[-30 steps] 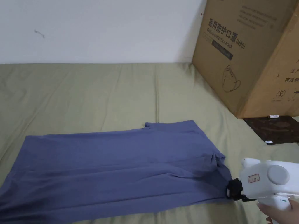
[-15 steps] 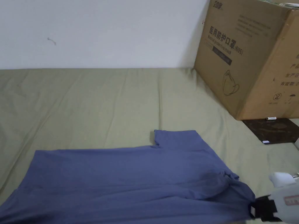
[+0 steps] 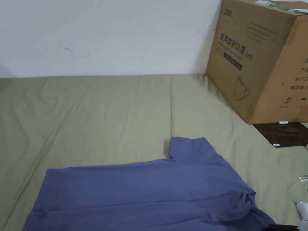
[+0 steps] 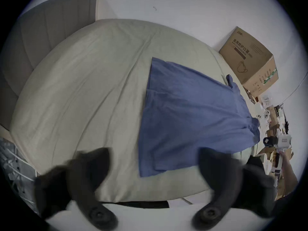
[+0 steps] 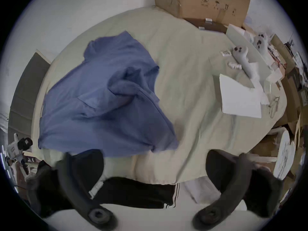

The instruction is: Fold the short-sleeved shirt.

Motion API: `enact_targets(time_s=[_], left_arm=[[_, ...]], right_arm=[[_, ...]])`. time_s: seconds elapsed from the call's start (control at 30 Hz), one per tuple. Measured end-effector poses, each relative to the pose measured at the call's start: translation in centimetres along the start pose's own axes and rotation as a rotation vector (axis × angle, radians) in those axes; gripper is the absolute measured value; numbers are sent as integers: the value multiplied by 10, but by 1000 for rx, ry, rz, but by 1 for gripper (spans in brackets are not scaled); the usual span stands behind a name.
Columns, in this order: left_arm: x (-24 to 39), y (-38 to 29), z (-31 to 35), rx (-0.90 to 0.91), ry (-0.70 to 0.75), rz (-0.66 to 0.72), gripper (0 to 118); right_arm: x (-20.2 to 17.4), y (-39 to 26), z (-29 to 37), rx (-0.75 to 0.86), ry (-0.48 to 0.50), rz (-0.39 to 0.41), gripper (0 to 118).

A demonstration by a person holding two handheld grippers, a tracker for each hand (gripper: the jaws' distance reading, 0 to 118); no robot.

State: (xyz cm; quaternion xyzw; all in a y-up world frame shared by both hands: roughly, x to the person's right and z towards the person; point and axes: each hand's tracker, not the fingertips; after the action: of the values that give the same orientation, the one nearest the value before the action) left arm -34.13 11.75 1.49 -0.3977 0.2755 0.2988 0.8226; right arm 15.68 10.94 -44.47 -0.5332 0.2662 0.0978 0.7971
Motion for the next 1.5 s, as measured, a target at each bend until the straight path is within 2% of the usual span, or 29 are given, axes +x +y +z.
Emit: enact_targets(time_s=[0.13, 0.2, 0.27, 0.3, 0.33, 0.37, 0.4, 0.47, 0.67, 0.7, 0.73, 0.77, 0.8, 0.83, 0.87, 0.9, 1.0, 1.03, 1.07, 1.1, 1.13, 1.17, 1.23, 1.33, 1.37, 1.4, 1.43, 1.47, 1.5], left_arm=[[20, 18, 15, 77, -32, -24, 117], [36, 30, 17, 109, -33, -57, 112], [54, 41, 19, 148, -39, -112, 109], [62, 48, 19, 157, -33, -139, 95], [72, 55, 17, 166, -26, -163, 65], [80, 62, 13, 170, -12, -184, 16], [79, 66, 6, 179, 1, -204, 1], [82, 91, -8, 143, -100, -172, 1], [52, 178, -86, 85, -50, -143, 1], [43, 190, -100, 79, -55, -135, 5], [34, 202, -116, 47, -74, -123, 22], [29, 210, -131, 23, -62, -107, 66], [22, 211, -145, -7, -40, -99, 103], [18, 214, -162, -46, -14, -99, 118], [15, 216, -173, -71, -5, -111, 112], [14, 221, -182, -30, -9, -111, 112], [13, 219, -215, -127, 64, -147, 109], [15, 218, -221, -157, 62, -161, 98], [16, 211, -223, -171, 54, -177, 80], [21, 210, -220, -155, 94, -217, 71], [25, 210, -213, -124, 140, -273, 47], [30, 210, -204, -98, 86, -274, 6], [35, 202, -186, -60, 127, -282, 2], [35, 198, -156, -12, -40, -211, 2], [37, 198, -147, 0, -34, -213, 2], [38, 198, -141, 2, -26, -221, 2], [39, 198, -133, 16, -30, -231, 2], [38, 197, -129, 21, -36, -242, 2], [38, 197, -124, 24, -38, -247, 2]], right_arm=[[-31, 11, 28, 83, 93, 5, 117], [-47, 24, 29, 101, 120, 13, 115], [-67, 33, 34, 160, 194, 15, 113], [-77, 37, 36, 195, 223, 13, 102], [-88, 43, 37, 223, 226, 13, 79], [-97, 49, 34, 238, 222, 21, 29], [-104, 53, 33, 247, 222, 27, 0], [-117, 66, 29, 266, 250, 47, 0], [-128, 88, 16, 245, 284, 66, 0], [-126, 92, 12, 233, 283, 63, 0], [-123, 94, 8, 220, 285, 59, 0], [-121, 96, 4, 205, 284, 53, 0], [-119, 96, 0, 190, 276, 49, 0], [-115, 97, -7, 175, 264, 48, 0], [-113, 97, -12, 163, 253, 46, 0], [-111, 97, -17, 150, 242, 44, 0], [-103, 98, -36, 107, 218, 22, 0], [-101, 101, -42, 98, 212, 11, 0], [-100, 105, -47, 95, 206, 2, 0], [-98, 110, -52, 95, 203, 0, 0], [-96, 117, -57, 96, 201, -1, 0], [-95, 127, -62, 98, 200, 3, 0], [-96, 152, -75, 104, 170, 58, 0], [-97, 202, -101, 124, 174, 53, 0], [-91, 222, -118, 109, 179, 23, 7], [-89, 237, -132, 84, 160, -10, 37], [-88, 255, -150, 40, 134, -36, 86], [-84, 266, -167, 9, 124, -42, 117], [-79, 276, -173, 44, 130, -40, 113]])
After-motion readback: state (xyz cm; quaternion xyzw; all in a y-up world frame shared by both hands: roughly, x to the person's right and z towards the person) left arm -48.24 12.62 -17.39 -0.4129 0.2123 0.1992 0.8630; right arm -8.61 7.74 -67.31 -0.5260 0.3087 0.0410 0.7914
